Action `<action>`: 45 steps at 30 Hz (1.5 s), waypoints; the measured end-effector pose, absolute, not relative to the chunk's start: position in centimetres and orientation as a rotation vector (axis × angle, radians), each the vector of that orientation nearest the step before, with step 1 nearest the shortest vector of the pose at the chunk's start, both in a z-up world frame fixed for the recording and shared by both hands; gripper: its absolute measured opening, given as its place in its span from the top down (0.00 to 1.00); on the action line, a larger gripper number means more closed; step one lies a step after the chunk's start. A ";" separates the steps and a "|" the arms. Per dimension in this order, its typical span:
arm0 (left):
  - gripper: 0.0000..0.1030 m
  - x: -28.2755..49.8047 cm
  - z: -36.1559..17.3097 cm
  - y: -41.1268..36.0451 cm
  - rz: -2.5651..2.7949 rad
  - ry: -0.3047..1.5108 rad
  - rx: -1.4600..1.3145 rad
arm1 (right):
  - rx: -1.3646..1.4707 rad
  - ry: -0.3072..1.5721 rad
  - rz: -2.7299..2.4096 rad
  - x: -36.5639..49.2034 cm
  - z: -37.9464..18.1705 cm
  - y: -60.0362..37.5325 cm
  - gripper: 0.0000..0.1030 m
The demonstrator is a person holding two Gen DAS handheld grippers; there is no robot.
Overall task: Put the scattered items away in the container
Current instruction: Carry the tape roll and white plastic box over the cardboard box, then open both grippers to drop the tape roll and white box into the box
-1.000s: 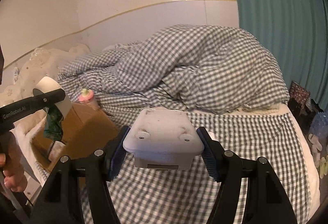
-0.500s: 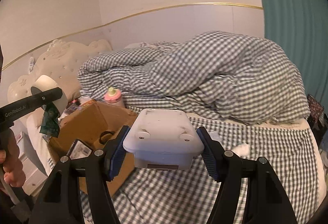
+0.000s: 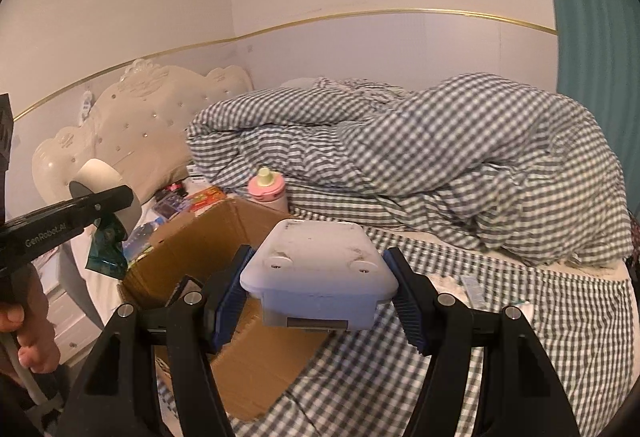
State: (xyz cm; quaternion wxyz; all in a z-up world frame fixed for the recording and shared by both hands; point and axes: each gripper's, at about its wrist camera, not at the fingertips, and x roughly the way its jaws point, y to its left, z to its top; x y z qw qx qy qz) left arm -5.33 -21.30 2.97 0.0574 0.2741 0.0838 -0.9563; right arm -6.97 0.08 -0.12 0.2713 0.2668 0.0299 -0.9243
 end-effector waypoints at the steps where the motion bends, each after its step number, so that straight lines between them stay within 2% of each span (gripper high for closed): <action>1: 0.94 -5.4 2.8 -21.7 -2.892 0.256 0.834 | 0.719 0.085 -2.482 -7.0 -0.2 -0.5 0.37; 14: 0.94 -7.6 -1.3 -25.9 -2.808 0.310 0.977 | 0.746 0.167 -2.393 -8.9 -1.5 -6.7 0.37; 20: 0.94 -9.0 -3.7 -27.3 -2.763 0.346 1.090 | 0.787 0.200 -2.355 -9.9 -3.1 -8.7 0.37; 25: 0.94 -10.5 -6.6 -27.3 -2.722 0.306 1.258 | 0.819 0.218 -2.330 -10.5 -4.5 -10.2 0.37; 27: 0.91 -10.8 -7.4 -27.5 -2.707 0.315 1.290 | 0.826 0.228 -2.320 -10.6 -4.9 -10.7 0.37; 30: 0.80 -11.0 -7.8 -27.8 -2.705 0.313 1.286 | 0.835 0.242 -2.306 -10.9 -5.4 -11.6 0.37; 31: 0.67 -11.0 -7.7 -27.7 -2.706 0.299 1.278 | 0.837 0.244 -2.303 -11.0 -5.5 -11.8 0.37; 32: 0.44 -11.0 -7.8 -27.8 -2.702 0.288 1.276 | 0.839 0.245 -2.301 -11.1 -5.6 -12.0 0.37; 33: 0.33 -11.0 -7.7 -27.8 -2.699 0.277 1.262 | 0.842 0.245 -2.299 -11.3 -5.7 -12.2 0.37; 34: 0.28 -10.9 -7.4 -27.9 -2.708 0.271 1.237 | 0.845 0.245 -2.297 -11.3 -5.9 -12.4 0.37; 37: 0.21 -10.8 -7.1 -28.1 -2.705 0.249 1.218 | 0.856 0.247 -2.293 -11.6 -6.3 -12.9 0.37; 45: 0.20 -10.6 -7.2 -29.1 -2.674 0.211 1.200 | 0.903 0.259 -2.276 -12.4 -7.9 -14.1 0.37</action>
